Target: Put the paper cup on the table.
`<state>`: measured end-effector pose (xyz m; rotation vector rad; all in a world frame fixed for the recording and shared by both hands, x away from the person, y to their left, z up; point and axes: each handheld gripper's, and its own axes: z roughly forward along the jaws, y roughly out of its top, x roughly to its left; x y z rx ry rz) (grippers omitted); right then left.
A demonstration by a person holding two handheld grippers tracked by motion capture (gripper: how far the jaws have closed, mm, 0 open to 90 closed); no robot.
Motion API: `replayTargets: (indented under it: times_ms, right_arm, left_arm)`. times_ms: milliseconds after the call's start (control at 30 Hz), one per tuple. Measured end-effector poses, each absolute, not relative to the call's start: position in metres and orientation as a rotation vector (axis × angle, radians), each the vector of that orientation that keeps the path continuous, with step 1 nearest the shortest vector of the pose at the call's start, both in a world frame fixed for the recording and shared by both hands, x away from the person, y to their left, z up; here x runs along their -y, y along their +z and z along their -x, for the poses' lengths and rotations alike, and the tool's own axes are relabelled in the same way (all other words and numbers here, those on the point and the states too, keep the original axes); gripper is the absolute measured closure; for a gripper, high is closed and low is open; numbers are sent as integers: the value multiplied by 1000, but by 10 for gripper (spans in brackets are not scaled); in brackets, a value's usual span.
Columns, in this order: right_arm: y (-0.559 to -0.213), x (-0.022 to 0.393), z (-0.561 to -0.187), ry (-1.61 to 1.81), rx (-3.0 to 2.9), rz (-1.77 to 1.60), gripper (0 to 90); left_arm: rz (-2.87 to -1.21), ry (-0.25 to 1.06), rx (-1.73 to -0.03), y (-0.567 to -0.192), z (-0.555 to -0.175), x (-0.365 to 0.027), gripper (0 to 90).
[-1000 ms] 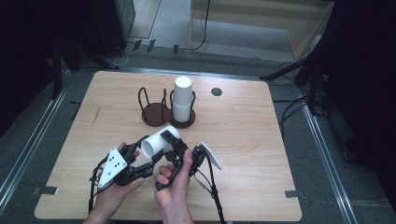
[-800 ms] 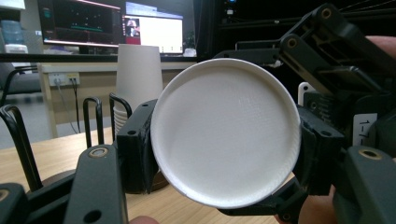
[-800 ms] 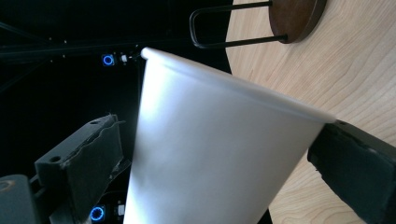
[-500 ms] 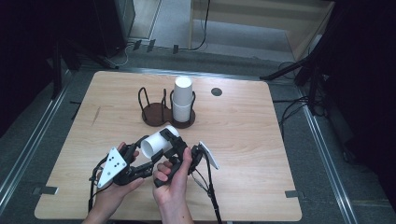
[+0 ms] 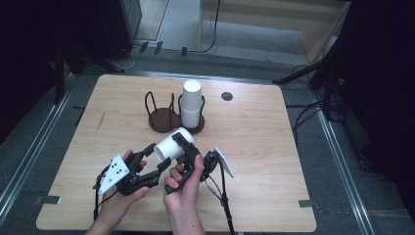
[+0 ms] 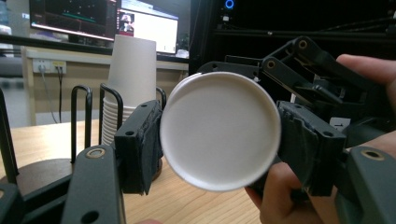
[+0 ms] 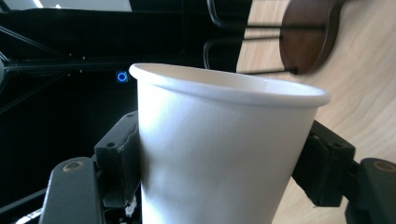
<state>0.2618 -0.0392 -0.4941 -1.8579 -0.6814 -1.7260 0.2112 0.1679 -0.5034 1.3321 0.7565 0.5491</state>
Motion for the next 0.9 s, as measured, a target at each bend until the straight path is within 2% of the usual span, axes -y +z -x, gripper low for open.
replayTargets:
  times_ms: [267, 500, 700, 833, 900]
  right_arm:
    - [-485, 49, -262, -1863, 803, 1960, 277]
    - [-482, 52, -262, -1978, 962, 2005, 278]
    - [-483, 52, -262, -2036, 1071, 2008, 280]
    - [-482, 53, -263, -2067, 1138, 2025, 279]
    - [-483, 53, -263, -2088, 1170, 2032, 279]
  left_arm:
    - [-1356, 542, -827, -503, -210, -173, 144]
    - [-1354, 575, -882, -504, -212, -181, 99]
    - [-1336, 541, -970, -505, -216, -195, 85]
    - [-1347, 512, -1012, -506, -219, -203, 18]
    - [-1362, 509, -1028, -507, -220, -207, 18]
